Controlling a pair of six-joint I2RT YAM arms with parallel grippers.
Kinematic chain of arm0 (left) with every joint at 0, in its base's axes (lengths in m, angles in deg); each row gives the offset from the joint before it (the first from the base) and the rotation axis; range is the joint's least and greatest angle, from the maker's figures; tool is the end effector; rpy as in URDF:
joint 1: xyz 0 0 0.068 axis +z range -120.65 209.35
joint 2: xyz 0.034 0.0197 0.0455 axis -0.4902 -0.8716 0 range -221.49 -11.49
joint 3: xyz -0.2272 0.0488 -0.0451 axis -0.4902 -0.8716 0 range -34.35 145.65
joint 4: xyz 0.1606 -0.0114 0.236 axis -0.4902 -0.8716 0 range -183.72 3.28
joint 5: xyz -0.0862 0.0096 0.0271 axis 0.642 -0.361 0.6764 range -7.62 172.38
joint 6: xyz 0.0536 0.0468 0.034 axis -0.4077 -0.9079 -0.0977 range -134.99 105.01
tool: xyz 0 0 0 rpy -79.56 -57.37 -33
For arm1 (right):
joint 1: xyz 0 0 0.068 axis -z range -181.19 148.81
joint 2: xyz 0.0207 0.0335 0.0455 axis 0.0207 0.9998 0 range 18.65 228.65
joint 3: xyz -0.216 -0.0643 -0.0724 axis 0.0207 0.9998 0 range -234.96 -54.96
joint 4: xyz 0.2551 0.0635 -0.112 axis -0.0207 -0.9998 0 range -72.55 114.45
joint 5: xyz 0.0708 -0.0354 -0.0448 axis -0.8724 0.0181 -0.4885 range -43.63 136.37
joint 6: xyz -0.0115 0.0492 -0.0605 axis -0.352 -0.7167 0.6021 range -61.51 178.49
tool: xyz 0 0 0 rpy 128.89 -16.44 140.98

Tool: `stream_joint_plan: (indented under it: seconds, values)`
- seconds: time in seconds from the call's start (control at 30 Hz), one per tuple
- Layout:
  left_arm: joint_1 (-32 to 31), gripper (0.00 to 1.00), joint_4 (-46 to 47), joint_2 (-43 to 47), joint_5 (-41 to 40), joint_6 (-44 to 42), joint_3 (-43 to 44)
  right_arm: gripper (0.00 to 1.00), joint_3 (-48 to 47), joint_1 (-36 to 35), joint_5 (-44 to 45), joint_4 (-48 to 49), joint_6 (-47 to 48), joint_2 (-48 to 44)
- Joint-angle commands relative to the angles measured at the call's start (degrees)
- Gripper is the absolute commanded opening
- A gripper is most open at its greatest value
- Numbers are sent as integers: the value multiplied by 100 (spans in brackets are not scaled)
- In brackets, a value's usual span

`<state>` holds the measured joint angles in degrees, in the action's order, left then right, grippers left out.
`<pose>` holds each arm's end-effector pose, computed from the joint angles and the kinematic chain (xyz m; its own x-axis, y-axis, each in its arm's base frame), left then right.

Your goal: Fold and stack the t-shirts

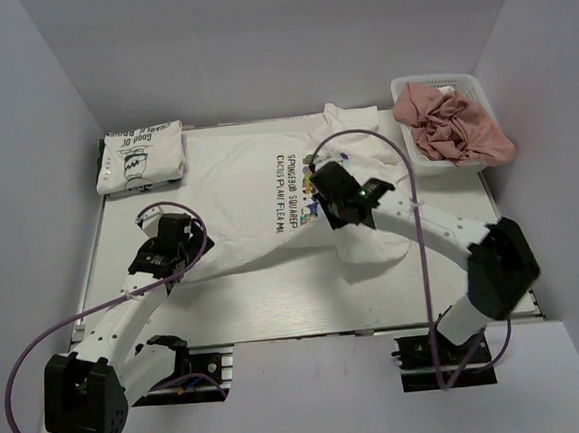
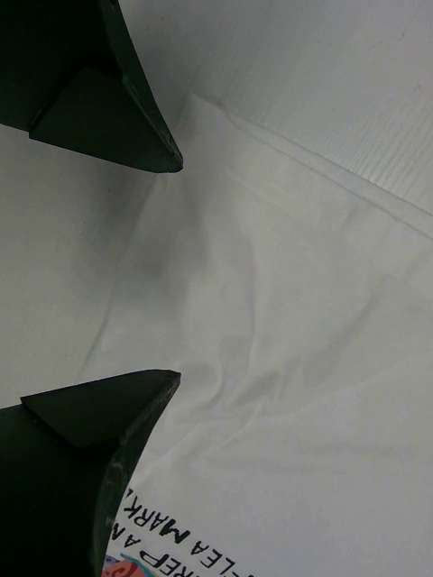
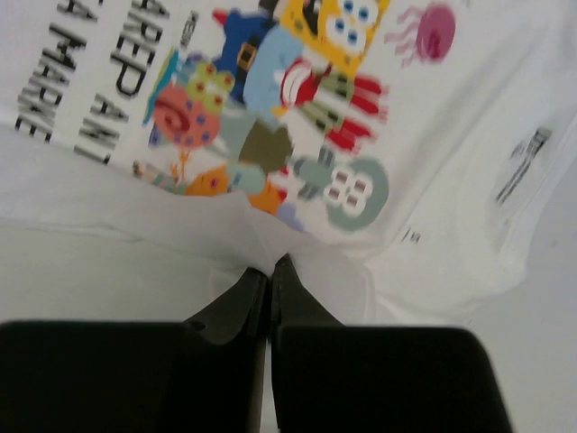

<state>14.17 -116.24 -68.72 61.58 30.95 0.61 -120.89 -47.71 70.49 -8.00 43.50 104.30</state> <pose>0.2529 -0.0438 0.1490 -0.5510 -0.5465 -0.6307 -0.5220 0.8154 -0.2504 0.2687 0.2432 0.1973 -0.6516 -0.3442 -0.6760 -0.3326 0.9305 -0.1533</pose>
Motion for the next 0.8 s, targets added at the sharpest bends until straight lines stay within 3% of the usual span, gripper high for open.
stream_joint_plan:
  seconds: [0.0, 0.1, 0.17, 0.27, 0.33, 0.37, 0.4, 0.77]
  values:
    - [-11, 100, 51, -174, -100, -14, 142, 0, -1042, 572, -898, 486, 2003, 1029]
    - [-11, 100, 51, -366, -162, -14, 283, 0, -2305, 1091, -1260, 4, 3101, 2327]
    - [-11, 100, 51, -473, -214, -14, 353, 0, -3252, 1293, -1226, -129, 3413, 2727]
    - [-11, 100, -1, -666, -267, -14, 494, 10, -4057, 1444, -439, -515, 3389, 3580]
    - [-11, 100, -1, -745, -267, -14, 546, 22, -4244, 1453, -216, -719, 3065, 3723]
    - [-11, 100, -1, -824, -267, -14, 547, 43, -4131, 1462, -241, -615, 2880, 3644]
    - [-11, 100, -1, -825, -267, -14, 547, 90, -3538, 1436, -258, -518, 2722, 3182]
    - [41, 100, 306, -1079, -57, -14, 424, 90, 518, 1207, -2119, 1977, 569, -493]
